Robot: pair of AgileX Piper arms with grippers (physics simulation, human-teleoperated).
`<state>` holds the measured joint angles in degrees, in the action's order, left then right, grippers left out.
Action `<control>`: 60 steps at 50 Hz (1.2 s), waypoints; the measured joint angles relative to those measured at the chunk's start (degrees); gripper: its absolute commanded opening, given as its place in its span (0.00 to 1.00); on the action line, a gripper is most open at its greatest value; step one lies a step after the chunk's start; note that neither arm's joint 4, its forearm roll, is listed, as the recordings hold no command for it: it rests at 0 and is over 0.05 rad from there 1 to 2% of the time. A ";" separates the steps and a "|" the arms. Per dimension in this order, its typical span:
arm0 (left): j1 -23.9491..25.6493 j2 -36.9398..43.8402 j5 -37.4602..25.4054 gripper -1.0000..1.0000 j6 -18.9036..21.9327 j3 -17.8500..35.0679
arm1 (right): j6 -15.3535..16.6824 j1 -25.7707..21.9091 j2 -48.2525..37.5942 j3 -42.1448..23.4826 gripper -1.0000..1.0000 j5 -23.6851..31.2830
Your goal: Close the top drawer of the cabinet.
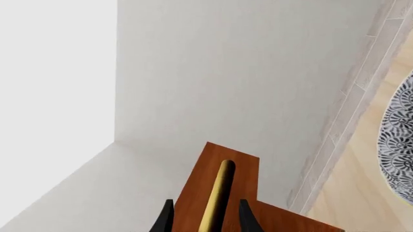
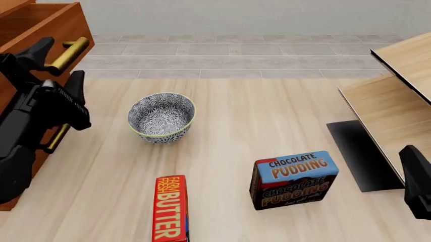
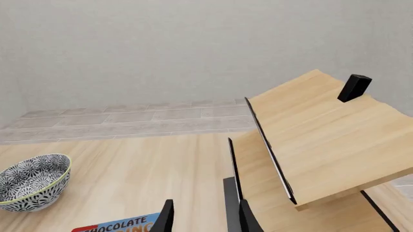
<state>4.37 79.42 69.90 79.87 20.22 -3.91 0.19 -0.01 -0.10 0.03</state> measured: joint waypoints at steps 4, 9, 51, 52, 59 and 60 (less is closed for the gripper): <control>-0.08 0.16 0.00 1.00 -0.02 0.02 | -0.02 0.00 0.00 0.00 1.00 -0.02; -0.17 0.45 0.00 1.00 -0.04 0.08 | -0.02 0.02 0.00 0.01 1.00 -0.02; -2.46 1.46 -0.01 1.00 -1.11 0.66 | 0.32 -0.13 0.00 -0.10 1.00 0.05; -2.52 1.45 -0.01 1.00 -1.15 0.67 | 0.35 -0.14 0.00 -0.10 1.00 0.05; -2.90 1.45 -0.03 1.00 -1.37 0.73 | 0.53 -0.23 0.00 -0.09 1.00 0.04; -2.96 1.46 -0.03 1.00 -1.39 0.73 | 0.55 -0.23 0.00 -0.08 1.00 0.04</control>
<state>1.41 80.88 69.87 78.48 20.96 -3.35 -0.05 -0.01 -0.18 0.07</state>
